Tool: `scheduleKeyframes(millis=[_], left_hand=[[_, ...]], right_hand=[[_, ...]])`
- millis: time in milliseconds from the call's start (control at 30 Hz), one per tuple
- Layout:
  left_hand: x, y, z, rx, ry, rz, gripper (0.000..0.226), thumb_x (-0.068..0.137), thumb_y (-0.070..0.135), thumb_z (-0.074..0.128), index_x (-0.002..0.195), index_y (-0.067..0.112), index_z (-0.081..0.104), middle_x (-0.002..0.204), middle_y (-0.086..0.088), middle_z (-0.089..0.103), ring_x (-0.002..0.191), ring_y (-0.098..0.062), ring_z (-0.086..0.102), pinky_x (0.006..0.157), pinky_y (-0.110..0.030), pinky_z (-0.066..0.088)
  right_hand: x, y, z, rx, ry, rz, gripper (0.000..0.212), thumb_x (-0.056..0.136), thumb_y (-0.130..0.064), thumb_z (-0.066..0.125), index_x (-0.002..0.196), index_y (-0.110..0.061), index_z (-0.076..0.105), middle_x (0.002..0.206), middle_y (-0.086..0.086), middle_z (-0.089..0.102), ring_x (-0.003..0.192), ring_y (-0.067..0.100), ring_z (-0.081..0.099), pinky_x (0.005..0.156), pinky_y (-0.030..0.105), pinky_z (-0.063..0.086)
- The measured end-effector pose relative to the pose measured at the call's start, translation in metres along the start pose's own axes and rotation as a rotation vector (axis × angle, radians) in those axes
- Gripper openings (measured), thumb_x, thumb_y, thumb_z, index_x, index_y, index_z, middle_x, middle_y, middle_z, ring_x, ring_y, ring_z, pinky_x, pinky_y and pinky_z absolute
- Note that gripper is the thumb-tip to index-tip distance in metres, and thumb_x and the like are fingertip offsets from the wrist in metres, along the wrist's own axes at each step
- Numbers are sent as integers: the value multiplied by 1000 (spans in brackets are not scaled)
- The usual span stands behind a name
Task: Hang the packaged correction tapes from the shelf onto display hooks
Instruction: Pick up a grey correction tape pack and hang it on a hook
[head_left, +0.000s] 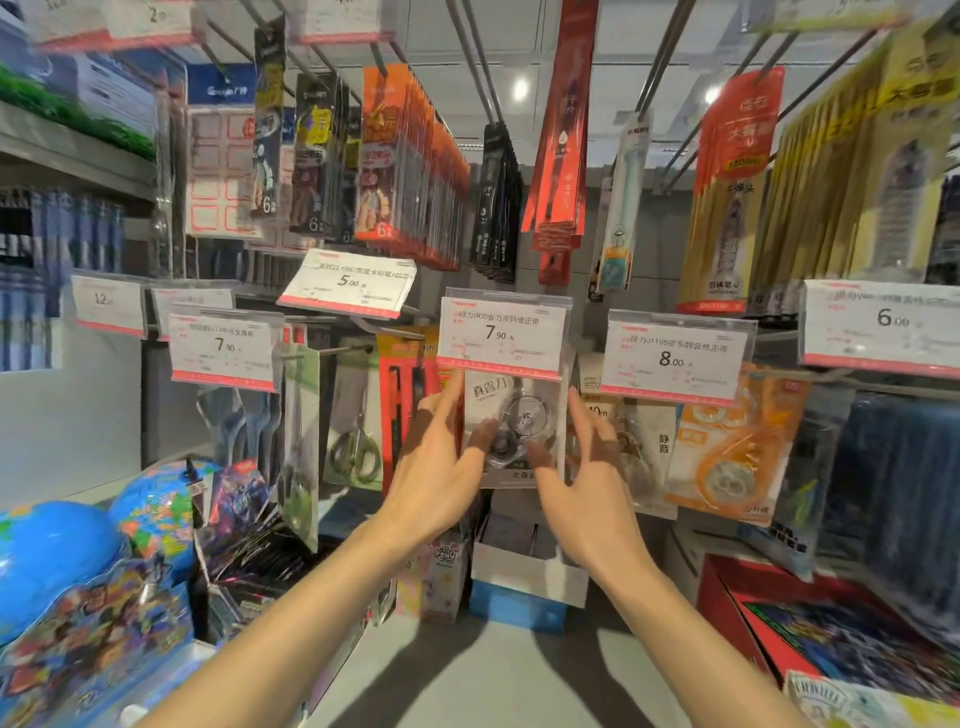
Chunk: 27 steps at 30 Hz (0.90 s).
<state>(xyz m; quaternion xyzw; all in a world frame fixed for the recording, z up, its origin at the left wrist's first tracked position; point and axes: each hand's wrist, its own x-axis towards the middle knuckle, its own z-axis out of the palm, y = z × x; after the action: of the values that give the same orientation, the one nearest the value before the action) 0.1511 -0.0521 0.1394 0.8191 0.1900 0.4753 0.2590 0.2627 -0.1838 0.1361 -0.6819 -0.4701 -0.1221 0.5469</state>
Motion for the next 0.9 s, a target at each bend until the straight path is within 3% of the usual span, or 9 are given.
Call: scheduleKeyframes(millis=[133, 267, 400, 500, 633, 733, 800, 867, 900], left_hand=[[7, -2, 7, -105, -34, -23, 73, 98, 65, 42, 155, 56, -3, 170, 23, 7, 157, -13, 15, 122, -55, 26], [15, 1, 12, -194, -24, 13, 74, 98, 62, 46, 155, 56, -2, 171, 19, 10, 158, -13, 11, 122, -60, 22], [15, -3, 22, -223, -2, 28, 79, 95, 67, 46, 154, 58, -6, 172, 14, 8, 159, -12, 5, 126, -54, 15], [17, -3, 25, -235, 6, 26, 80, 91, 72, 45, 154, 57, -2, 170, 6, 18, 157, -19, 16, 124, -56, 21], [30, 1, 21, -252, -7, 20, 68, 94, 62, 51, 154, 45, 22, 152, -2, 44, 140, -26, 44, 115, -52, 37], [30, -3, 21, -201, -17, 4, 70, 93, 68, 47, 155, 49, 19, 159, 2, 39, 144, -21, 38, 117, -51, 32], [24, -6, 21, -157, -16, -21, 79, 90, 77, 41, 156, 52, 6, 169, 7, 22, 155, -20, 23, 122, -58, 24], [21, -7, 21, -146, -27, -42, 85, 83, 87, 41, 152, 59, 0, 170, 9, 16, 156, -24, 23, 120, -63, 26], [21, -6, 21, -155, -35, -51, 89, 79, 90, 43, 151, 60, 0, 169, 8, 18, 153, -27, 29, 117, -64, 32]], right_hand=[[6, -3, 0, -60, -61, 51, 80, 100, -58, 48, 159, -45, -5, 173, -6, 9, 153, 29, 31, 121, 44, 30], [13, -5, -4, -124, -144, 82, 83, 99, -63, 40, 158, -45, -14, 174, -6, -1, 152, 36, 34, 121, 56, 31], [15, -4, 0, -107, -154, 80, 80, 103, -55, 43, 159, -43, -13, 174, -3, 4, 149, 37, 39, 119, 46, 32], [16, -3, 1, -111, -173, 106, 85, 98, -64, 41, 158, -43, -16, 174, -3, 7, 144, 37, 46, 116, 51, 39], [22, -7, -2, -89, -158, 108, 87, 99, -62, 45, 162, -35, -9, 173, 5, 15, 152, 33, 33, 120, 52, 34], [18, -9, -5, -203, -247, 220, 84, 101, -63, 38, 160, -37, -16, 155, 18, 48, 129, 41, 60, 107, 48, 48], [5, -11, -10, -322, -241, 121, 76, 103, -49, 46, 161, -18, 7, 114, 12, 73, 95, 33, 73, 86, 40, 57], [-6, -7, -19, -427, -156, -68, 46, 101, -38, 52, 129, -2, 49, 81, 5, 72, 73, 26, 70, 69, 40, 57], [-10, -4, -24, -483, -110, -132, 32, 101, -37, 54, 109, -6, 58, 73, 3, 65, 71, 28, 68, 65, 41, 54]])
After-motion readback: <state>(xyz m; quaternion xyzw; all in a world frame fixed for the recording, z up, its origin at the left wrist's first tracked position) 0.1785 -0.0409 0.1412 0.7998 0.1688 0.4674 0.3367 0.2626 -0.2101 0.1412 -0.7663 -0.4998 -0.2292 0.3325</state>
